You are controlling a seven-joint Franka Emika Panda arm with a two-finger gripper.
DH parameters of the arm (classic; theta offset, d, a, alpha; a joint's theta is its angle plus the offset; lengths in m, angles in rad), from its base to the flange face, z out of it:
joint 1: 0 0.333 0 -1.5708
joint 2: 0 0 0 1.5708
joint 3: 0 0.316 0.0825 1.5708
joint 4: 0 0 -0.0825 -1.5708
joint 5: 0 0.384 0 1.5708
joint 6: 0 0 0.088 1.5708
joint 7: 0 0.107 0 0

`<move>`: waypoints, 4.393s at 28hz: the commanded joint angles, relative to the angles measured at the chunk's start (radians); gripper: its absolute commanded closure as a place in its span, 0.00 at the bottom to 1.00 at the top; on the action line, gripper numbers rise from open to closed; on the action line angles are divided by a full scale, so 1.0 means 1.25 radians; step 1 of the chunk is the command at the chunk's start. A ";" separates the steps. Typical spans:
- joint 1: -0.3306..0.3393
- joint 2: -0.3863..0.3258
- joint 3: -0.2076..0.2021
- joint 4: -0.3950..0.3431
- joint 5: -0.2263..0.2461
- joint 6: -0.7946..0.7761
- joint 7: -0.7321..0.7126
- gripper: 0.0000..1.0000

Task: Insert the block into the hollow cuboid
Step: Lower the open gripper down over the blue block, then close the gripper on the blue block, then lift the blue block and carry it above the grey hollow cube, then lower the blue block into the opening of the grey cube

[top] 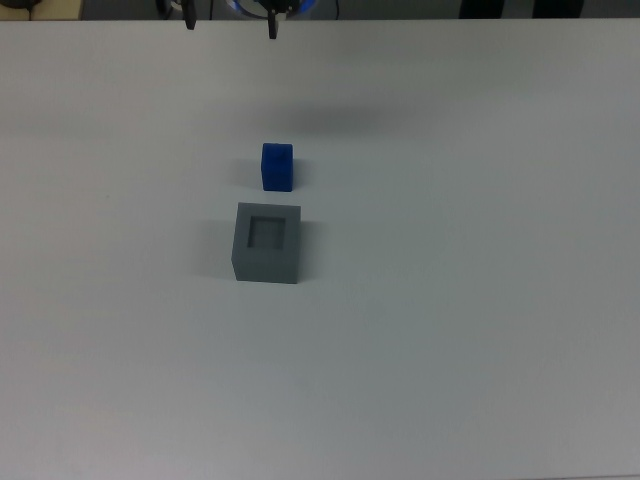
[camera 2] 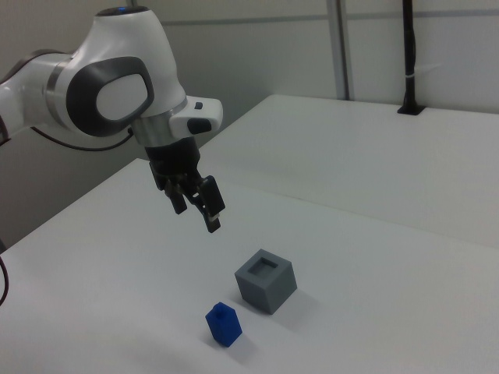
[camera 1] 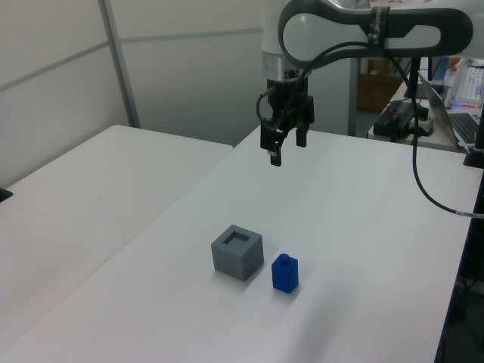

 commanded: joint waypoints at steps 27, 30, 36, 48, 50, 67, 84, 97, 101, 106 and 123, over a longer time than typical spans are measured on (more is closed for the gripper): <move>-0.003 -0.094 0.056 -0.519 0.007 0.515 -0.014 0.00; -0.001 -0.080 0.056 -0.529 -0.001 0.516 -0.014 0.00; 0.000 -0.021 0.056 -0.524 -0.016 0.520 -0.014 0.00; 0.005 0.050 0.056 -0.499 -0.019 0.563 -0.011 0.00; 0.004 0.056 0.056 -0.497 -0.019 0.564 -0.011 0.00; 0.001 0.058 0.056 -0.477 -0.016 0.607 -0.021 0.91; -0.003 0.081 0.053 -0.232 -0.016 0.360 -0.011 0.93; 0.004 0.258 0.020 0.050 -0.012 0.305 0.066 0.90; 0.005 0.287 0.019 0.075 -0.015 0.300 0.067 0.90; 0.006 0.289 0.018 0.064 -0.017 0.299 0.063 0.90; 0.022 0.293 0.021 0.021 -0.028 0.303 0.061 0.90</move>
